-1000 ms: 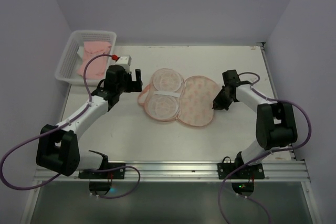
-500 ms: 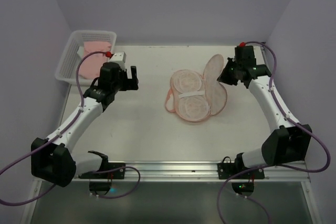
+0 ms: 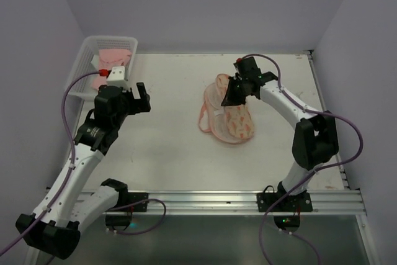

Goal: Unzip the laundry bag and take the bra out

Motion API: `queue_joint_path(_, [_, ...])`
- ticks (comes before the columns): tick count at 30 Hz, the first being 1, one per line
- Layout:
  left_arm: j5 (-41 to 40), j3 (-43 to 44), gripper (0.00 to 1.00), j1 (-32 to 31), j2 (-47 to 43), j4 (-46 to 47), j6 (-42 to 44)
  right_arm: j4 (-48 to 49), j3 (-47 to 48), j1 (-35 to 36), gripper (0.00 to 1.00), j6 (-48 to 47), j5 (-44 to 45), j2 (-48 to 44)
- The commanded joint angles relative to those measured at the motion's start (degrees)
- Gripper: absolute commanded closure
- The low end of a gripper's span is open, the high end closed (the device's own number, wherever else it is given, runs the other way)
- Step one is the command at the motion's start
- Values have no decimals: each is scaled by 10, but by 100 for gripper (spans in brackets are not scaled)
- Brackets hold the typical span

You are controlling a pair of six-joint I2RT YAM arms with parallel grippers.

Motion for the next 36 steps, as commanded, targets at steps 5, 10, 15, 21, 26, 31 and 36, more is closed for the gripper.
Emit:
queue_joint_path(5, [-29,-26,0,-1,-73,-55,-30,114,-40,40,100,4,-76,76])
queue_joint_path(10, [-39,-30,0,-1,-105,-82,-46,166,-67,46,72,24,-138,90])
queue_joint_path(15, [-41,-25,0,-1,-139,-92,-60,189,-96,46,21,10,-136,1])
queue_joint_path(21, [-63,-9,0,-1,-172,-109,-56,151,-117,43,3,-30,-20,-158])
queue_joint_path(26, [-73,32,0,-2,-194,-148,-35,122,-143,25,1,-64,108,-341])
queue_joint_path(31, [-102,47,0,-2,-243,-163,-7,102,-175,23,1,-95,237,-502])
queue_joint_path(36, [-129,34,0,-1,-298,-148,37,79,-221,22,1,-107,303,-667])
